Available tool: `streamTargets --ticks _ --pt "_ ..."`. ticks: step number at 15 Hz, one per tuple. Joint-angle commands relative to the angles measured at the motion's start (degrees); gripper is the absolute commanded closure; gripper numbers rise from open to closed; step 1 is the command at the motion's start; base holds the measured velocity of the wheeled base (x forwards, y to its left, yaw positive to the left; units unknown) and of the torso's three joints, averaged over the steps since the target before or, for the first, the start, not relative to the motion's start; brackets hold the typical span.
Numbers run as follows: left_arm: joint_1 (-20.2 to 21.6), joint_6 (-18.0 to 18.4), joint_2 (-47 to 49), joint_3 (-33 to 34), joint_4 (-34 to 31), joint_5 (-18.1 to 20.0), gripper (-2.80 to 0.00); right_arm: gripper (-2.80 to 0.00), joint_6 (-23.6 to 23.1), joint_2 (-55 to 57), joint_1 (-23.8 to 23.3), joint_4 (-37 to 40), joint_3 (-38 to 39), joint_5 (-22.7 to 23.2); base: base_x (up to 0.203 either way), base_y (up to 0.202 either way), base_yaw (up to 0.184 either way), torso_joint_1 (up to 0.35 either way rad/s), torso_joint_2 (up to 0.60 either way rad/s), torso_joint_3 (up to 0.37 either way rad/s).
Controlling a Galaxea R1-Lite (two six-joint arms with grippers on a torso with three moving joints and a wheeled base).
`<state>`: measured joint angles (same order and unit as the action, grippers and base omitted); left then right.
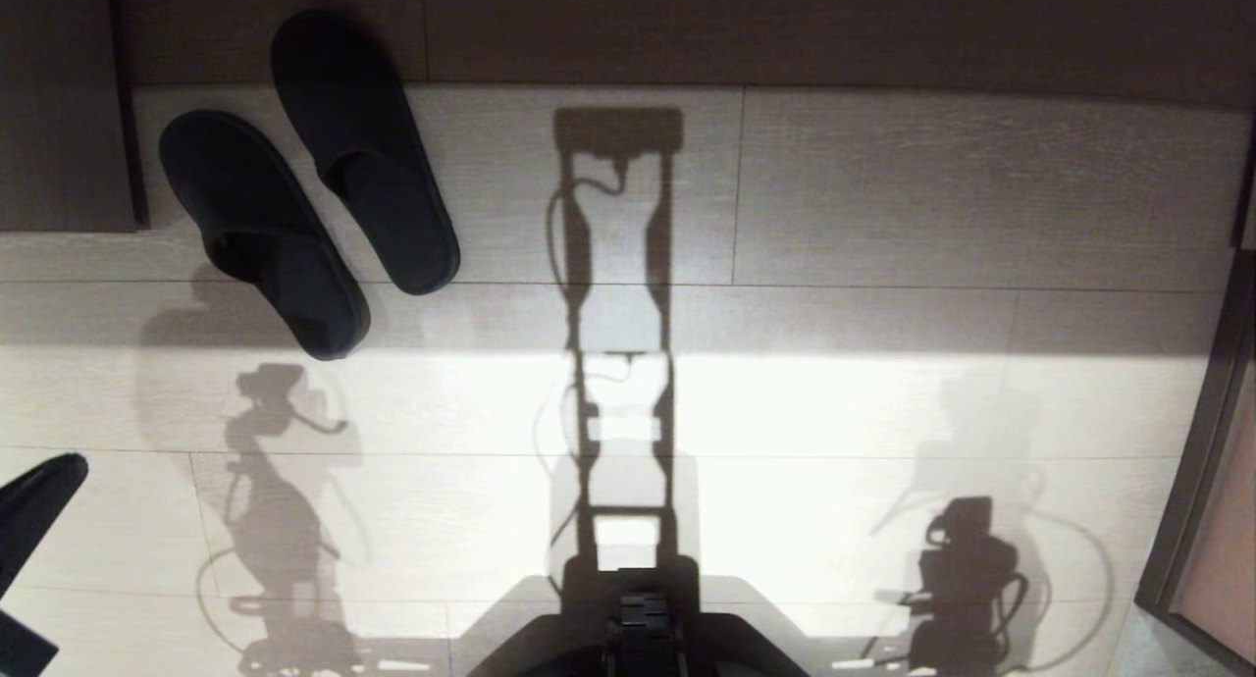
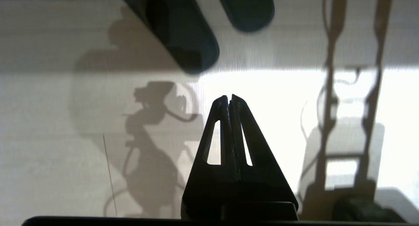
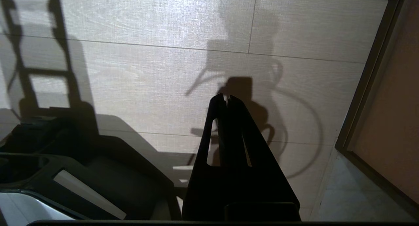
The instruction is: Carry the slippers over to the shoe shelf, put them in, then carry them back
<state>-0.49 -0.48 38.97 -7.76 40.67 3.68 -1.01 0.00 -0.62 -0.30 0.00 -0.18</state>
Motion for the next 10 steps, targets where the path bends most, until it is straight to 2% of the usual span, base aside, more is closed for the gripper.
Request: streamTargets --ticks 1,3,7,10 --pt "-0.1 0.1 -9.5 5.3 -0.4 -0.1 0.00 0.00 0.0 -2.3 0.0 0.0 2.3 0.0 0.000 0.000 0.000 0.000 0.00 0.000" --pt "-0.5 0.3 -13.8 7.6 -2.9 -0.6 0.00 0.00 0.0 -2.3 0.0 0.0 2.3 0.0 0.000 0.000 0.000 0.000 0.00 0.000" --pt "-2.3 0.7 -20.3 7.8 -12.9 -1.0 0.00 0.00 0.0 -2.3 0.0 0.0 2.3 0.0 0.000 0.000 0.000 0.000 0.00 0.000" --pt "-3.1 1.6 -24.3 7.8 -22.5 -4.0 0.00 0.00 0.0 -2.3 0.0 0.0 2.3 0.0 0.000 0.000 0.000 0.000 0.00 0.000"
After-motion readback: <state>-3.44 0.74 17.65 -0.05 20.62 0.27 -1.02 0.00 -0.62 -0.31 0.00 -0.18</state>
